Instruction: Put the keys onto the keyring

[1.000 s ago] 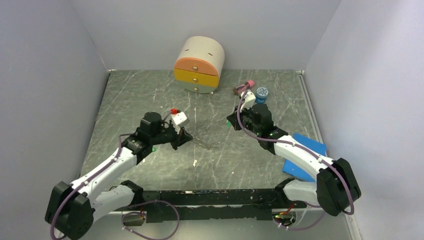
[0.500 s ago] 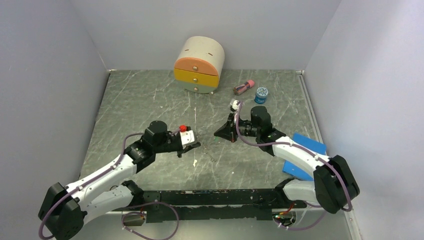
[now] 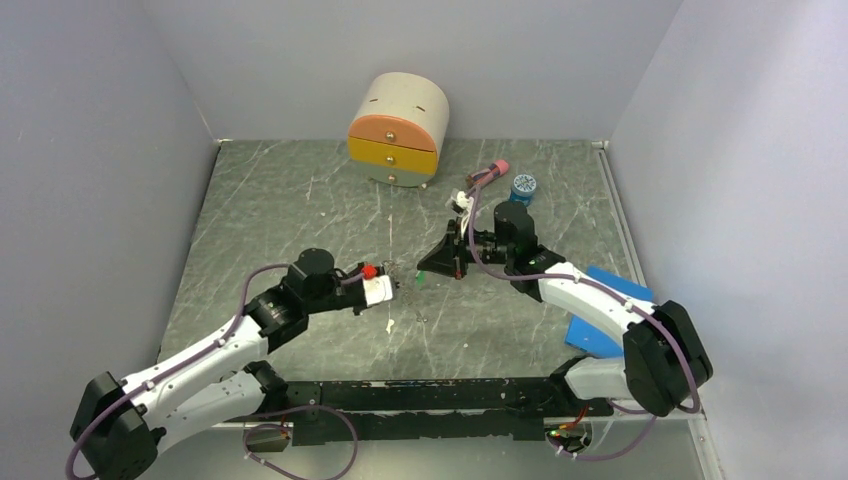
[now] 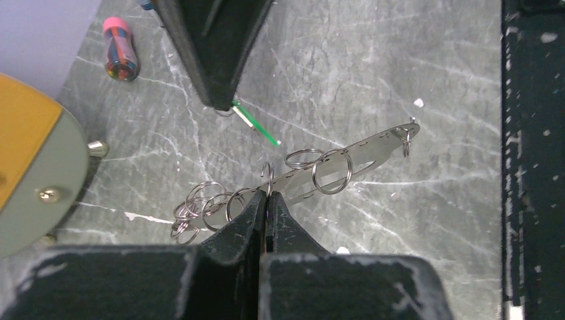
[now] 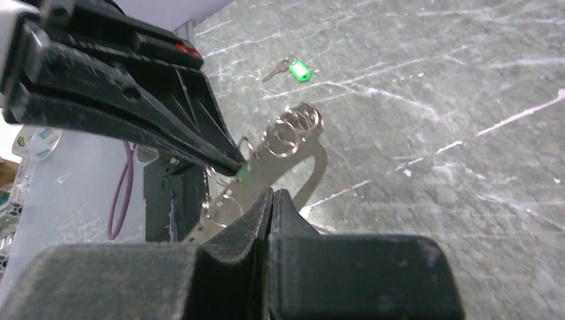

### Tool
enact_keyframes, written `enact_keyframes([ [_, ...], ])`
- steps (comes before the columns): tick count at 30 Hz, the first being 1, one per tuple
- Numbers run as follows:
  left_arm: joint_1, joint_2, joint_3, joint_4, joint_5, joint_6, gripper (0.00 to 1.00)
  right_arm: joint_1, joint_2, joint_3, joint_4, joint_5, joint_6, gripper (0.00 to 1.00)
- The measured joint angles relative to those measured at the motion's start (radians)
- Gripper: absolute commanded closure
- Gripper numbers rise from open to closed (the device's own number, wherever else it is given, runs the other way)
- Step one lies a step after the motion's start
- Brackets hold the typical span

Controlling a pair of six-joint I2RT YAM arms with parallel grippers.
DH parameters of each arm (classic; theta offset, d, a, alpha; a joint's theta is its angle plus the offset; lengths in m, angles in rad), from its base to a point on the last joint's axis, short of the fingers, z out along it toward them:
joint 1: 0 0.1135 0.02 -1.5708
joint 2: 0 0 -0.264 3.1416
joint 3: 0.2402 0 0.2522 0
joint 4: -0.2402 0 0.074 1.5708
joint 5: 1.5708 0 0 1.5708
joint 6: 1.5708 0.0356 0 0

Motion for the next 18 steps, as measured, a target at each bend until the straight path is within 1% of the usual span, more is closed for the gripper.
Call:
enact_keyframes([
  [6, -0.069, -0.003, -0.004, -0.023, -0.100, 0.113, 0.98, 0.043, 0.008, 0.075, -0.045, 0.009, 0.011, 1.00],
  [10, -0.107, -0.043, -0.050, -0.012, -0.171, 0.185, 0.97, 0.060, 0.023, 0.111, -0.087, -0.006, 0.002, 1.00],
  [18, -0.155, -0.101, -0.109, -0.005, -0.269, 0.286, 0.98, 0.084, 0.080, 0.177, -0.211, -0.054, -0.062, 1.00],
])
